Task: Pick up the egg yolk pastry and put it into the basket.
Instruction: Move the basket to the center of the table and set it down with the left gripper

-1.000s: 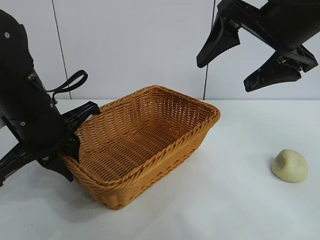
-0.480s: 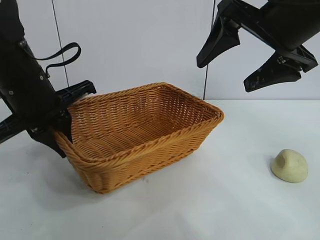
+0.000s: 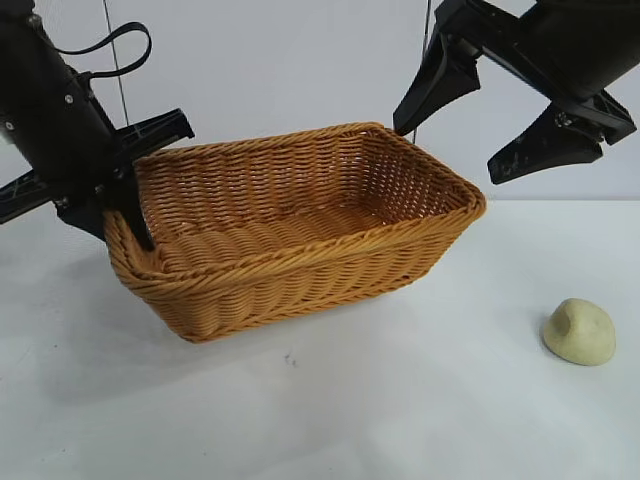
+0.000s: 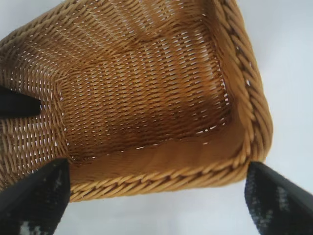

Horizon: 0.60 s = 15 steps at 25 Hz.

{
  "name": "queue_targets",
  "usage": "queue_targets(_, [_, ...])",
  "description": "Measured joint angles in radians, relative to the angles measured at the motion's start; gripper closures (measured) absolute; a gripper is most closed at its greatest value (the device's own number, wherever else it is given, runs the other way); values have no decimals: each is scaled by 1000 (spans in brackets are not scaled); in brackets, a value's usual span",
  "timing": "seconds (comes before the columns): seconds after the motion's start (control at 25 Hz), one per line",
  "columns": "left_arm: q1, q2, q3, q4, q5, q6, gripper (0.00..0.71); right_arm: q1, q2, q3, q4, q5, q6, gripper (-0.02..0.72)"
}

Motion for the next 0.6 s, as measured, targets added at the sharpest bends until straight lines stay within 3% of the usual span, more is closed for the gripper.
queue_targets(0.32, [1,126,-187,17,156,256,627,0,0,0,0,0,0,12])
queue_targets(0.6, [19,167,-211,17,178,290,627,0,0,0,0,0,0,12])
